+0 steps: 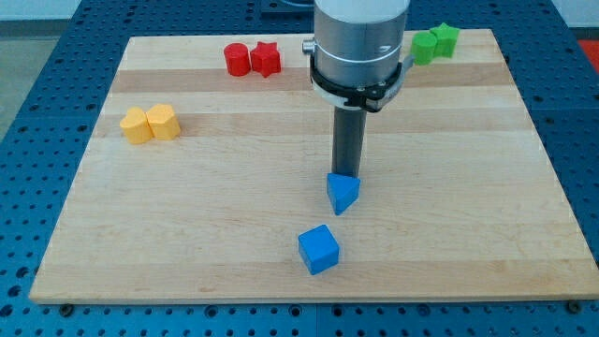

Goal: Slide the blue triangle closer to blue cube

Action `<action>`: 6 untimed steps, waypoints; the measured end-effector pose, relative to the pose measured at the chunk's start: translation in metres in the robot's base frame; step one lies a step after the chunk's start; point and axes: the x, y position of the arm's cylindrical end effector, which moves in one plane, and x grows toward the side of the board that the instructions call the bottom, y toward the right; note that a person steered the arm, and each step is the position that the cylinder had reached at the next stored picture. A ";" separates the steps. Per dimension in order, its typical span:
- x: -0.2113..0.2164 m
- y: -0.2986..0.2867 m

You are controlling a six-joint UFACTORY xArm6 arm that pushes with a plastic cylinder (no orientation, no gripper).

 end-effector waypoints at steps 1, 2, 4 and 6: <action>0.004 0.000; 0.011 0.000; 0.014 0.009; 0.026 0.020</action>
